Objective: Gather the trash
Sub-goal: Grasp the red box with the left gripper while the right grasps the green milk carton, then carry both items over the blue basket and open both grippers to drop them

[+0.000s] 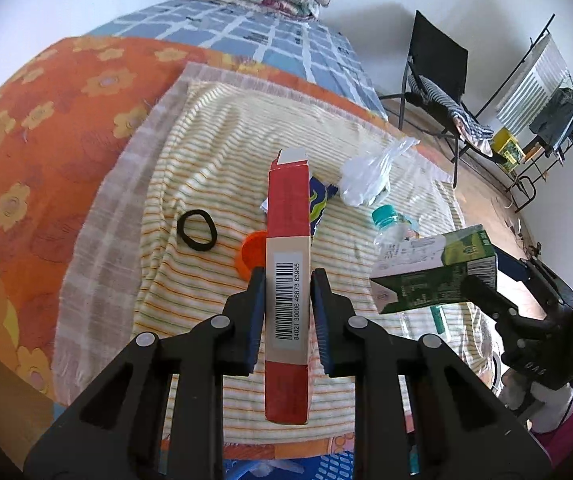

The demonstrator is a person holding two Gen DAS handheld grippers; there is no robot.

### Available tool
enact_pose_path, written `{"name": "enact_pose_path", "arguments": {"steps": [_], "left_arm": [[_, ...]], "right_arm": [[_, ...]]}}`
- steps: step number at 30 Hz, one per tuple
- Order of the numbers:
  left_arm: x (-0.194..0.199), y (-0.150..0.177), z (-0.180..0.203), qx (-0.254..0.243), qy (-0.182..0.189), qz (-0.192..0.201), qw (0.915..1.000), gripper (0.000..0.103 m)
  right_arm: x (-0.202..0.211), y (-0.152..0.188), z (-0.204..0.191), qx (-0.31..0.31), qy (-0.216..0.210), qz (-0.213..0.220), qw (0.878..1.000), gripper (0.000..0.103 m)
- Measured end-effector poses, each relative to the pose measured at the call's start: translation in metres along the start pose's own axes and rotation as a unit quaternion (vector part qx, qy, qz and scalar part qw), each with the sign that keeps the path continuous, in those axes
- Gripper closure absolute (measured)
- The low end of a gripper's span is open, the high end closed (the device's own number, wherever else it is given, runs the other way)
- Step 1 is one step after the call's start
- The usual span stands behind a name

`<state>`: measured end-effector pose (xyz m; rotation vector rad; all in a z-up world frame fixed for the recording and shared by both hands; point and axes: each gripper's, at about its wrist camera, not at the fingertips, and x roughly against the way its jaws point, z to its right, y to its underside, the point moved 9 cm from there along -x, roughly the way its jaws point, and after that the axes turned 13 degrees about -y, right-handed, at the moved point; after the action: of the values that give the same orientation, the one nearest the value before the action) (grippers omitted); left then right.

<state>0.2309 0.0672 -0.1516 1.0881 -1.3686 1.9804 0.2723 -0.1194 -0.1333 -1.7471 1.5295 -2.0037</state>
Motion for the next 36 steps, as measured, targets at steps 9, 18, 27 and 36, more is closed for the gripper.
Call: {"name": "enact_pose_path", "arguments": {"steps": [9,18,27,36], "left_arm": [[0.042,0.008,0.006,-0.022,0.008,0.038,0.9990,0.081],[0.070,0.037,0.013,-0.069,-0.001,0.062,0.9957,0.081],[0.085,0.091,0.019,-0.096,0.013,0.047,0.9942,0.081],[0.092,0.139,0.027,-0.113,0.021,0.037,0.9927,0.081]], "right_arm": [[0.042,0.000,-0.021,-0.003,-0.024,0.026,0.999,0.035],[0.064,0.023,-0.044,-0.015,-0.052,0.018,0.998,0.035],[0.078,0.068,-0.073,-0.025,-0.086,-0.002,0.996,0.035],[0.080,0.118,-0.095,-0.026,-0.097,-0.030,0.994,0.035]]}}
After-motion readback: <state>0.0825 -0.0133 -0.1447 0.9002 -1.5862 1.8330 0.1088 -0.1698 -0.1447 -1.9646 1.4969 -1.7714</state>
